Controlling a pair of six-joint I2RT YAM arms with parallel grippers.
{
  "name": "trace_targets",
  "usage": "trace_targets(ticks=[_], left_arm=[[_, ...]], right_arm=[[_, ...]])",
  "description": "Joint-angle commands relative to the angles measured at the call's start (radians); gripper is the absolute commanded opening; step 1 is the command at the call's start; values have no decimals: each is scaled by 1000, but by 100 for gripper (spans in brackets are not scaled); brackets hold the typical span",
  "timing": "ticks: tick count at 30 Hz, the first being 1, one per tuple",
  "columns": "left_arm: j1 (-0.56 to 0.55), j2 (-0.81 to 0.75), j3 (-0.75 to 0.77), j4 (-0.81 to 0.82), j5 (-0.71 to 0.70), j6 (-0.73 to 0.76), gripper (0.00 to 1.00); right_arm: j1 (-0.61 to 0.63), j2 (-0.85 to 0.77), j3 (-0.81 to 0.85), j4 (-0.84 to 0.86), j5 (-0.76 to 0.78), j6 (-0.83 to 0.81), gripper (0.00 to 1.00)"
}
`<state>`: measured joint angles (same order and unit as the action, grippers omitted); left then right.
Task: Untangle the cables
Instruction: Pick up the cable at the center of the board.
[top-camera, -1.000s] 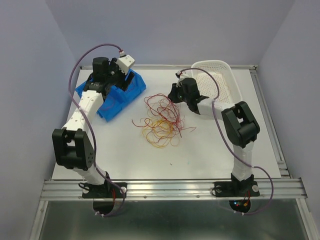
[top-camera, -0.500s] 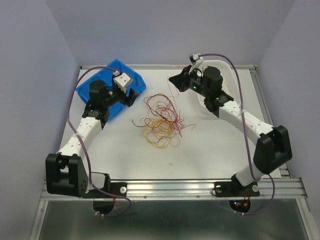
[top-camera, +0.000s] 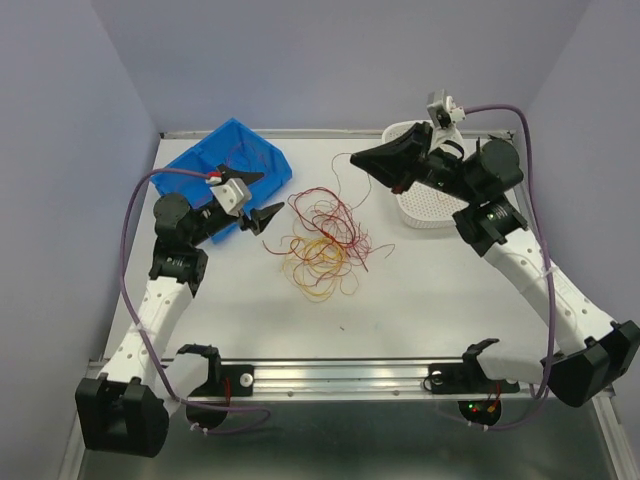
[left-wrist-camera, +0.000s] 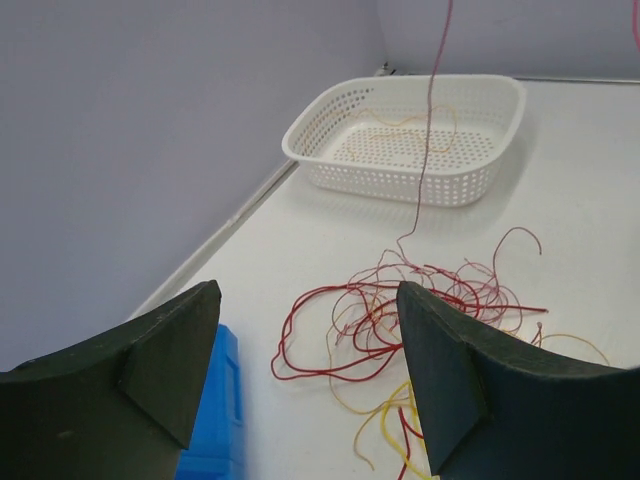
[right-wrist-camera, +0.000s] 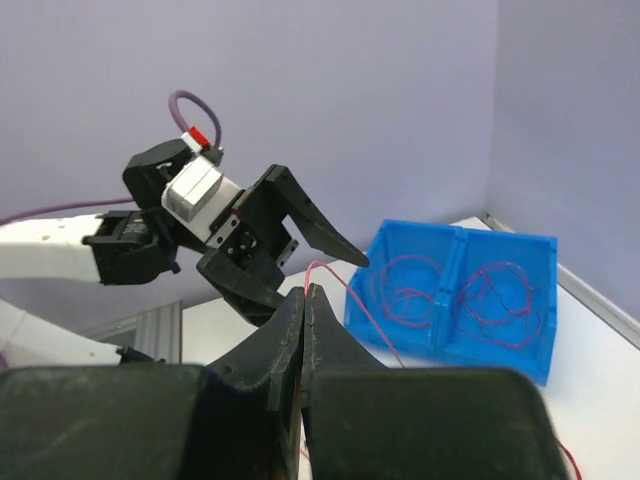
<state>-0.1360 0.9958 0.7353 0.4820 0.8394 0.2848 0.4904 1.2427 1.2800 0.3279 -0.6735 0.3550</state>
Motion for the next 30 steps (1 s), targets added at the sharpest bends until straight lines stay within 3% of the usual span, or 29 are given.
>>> trace_targets(ticks=[1, 8, 11, 14, 18, 30], left_arm=[[-2, -71, -14, 92, 108, -52, 84], [-5, -59, -33, 203, 248, -124, 90], [-65, 4, -31, 312, 257, -157, 92], [-131, 146, 21, 322, 251, -159, 92], [-169, 234, 67, 322, 349, -182, 88], [-240, 96, -43, 322, 374, -141, 88]], right_arm=[[-3, -60, -31, 49, -127, 59, 1], [0, -114, -87, 60, -210, 90, 1], [5, -121, -91, 69, -219, 104, 1], [8, -121, -77, 74, -227, 113, 0], [10, -120, -71, 74, -224, 121, 1], [11, -126, -82, 76, -221, 114, 1]])
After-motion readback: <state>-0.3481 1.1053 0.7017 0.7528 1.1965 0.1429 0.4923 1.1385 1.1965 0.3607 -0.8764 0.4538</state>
